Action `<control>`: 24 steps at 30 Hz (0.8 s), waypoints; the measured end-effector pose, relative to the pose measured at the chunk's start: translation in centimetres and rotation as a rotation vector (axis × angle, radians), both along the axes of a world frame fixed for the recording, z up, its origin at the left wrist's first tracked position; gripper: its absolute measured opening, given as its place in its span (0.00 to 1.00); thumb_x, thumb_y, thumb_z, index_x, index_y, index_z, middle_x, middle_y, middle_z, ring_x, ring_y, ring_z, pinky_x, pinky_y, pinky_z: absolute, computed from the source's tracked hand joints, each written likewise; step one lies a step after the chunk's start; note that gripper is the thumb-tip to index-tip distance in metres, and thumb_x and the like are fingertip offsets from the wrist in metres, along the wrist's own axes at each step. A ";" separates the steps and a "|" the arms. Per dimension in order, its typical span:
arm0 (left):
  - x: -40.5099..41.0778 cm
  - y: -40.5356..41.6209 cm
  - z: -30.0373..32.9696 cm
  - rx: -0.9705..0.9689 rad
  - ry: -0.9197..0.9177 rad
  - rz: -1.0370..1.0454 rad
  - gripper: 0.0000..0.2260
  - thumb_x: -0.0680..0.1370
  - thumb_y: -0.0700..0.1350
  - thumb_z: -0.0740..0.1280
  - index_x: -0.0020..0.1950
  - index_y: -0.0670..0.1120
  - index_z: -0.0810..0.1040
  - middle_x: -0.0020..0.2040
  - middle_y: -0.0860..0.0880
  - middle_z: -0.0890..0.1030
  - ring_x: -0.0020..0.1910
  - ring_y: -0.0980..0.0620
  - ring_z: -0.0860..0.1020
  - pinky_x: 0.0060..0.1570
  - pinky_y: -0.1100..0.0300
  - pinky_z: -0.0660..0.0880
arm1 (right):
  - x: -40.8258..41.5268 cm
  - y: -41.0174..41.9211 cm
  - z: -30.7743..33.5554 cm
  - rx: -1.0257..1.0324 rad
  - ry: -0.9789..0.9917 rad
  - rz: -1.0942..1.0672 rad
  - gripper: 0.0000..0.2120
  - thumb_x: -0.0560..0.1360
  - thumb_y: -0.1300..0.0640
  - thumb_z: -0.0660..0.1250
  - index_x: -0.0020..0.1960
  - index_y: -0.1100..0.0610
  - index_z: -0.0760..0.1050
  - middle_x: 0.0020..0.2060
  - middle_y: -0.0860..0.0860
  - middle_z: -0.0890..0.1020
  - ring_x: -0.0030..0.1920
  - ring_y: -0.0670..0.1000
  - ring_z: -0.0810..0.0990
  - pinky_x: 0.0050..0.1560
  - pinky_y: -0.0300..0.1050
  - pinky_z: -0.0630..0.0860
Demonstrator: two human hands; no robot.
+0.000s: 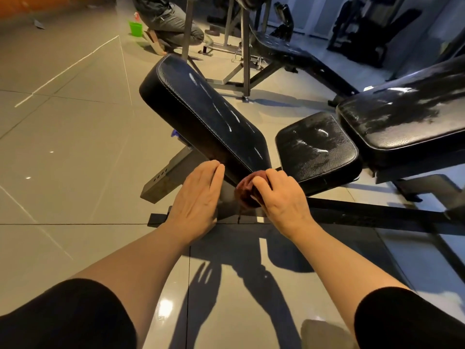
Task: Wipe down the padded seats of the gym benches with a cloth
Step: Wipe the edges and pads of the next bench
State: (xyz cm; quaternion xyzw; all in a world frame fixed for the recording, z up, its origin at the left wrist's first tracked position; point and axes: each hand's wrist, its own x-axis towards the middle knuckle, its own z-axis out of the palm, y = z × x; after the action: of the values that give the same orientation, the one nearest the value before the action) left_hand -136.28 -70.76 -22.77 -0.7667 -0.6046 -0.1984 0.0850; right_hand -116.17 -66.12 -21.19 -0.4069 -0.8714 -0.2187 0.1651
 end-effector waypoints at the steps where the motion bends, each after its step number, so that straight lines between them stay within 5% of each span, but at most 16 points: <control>1: 0.0 0.0 0.0 0.005 0.001 0.003 0.45 0.58 0.36 0.79 0.71 0.35 0.63 0.68 0.36 0.68 0.67 0.41 0.65 0.63 0.50 0.70 | 0.9 -0.2 -0.5 -0.012 -0.012 -0.021 0.26 0.63 0.60 0.79 0.57 0.58 0.72 0.47 0.58 0.76 0.41 0.56 0.74 0.34 0.47 0.72; 6: 0.5 0.2 -0.1 0.022 -0.053 0.016 0.42 0.59 0.34 0.77 0.70 0.35 0.63 0.67 0.36 0.68 0.66 0.39 0.68 0.63 0.49 0.70 | 4.1 -0.8 -0.6 -0.036 0.054 -0.148 0.25 0.60 0.66 0.78 0.53 0.59 0.71 0.44 0.58 0.74 0.39 0.56 0.74 0.26 0.40 0.62; 13: 0.2 -0.2 1.0 -0.016 -0.060 0.021 0.39 0.64 0.40 0.78 0.71 0.39 0.65 0.69 0.40 0.67 0.69 0.42 0.66 0.67 0.53 0.67 | -2.8 0.1 3.1 0.161 0.255 0.095 0.20 0.72 0.59 0.71 0.60 0.58 0.67 0.54 0.60 0.74 0.46 0.56 0.74 0.36 0.43 0.75; 24: -2.8 -0.1 1.9 0.071 -0.112 0.118 0.40 0.63 0.39 0.79 0.71 0.41 0.66 0.69 0.39 0.67 0.67 0.42 0.63 0.62 0.50 0.72 | -4.4 0.7 1.3 0.006 0.350 0.027 0.29 0.63 0.60 0.80 0.61 0.61 0.74 0.56 0.61 0.76 0.54 0.59 0.76 0.45 0.51 0.82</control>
State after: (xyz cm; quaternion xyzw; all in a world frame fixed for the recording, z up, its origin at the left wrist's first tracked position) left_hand -139.07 -70.90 -20.83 -0.7140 -0.6451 -0.2568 0.0899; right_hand -120.55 -65.43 -19.85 -0.4266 -0.8340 -0.1451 0.3184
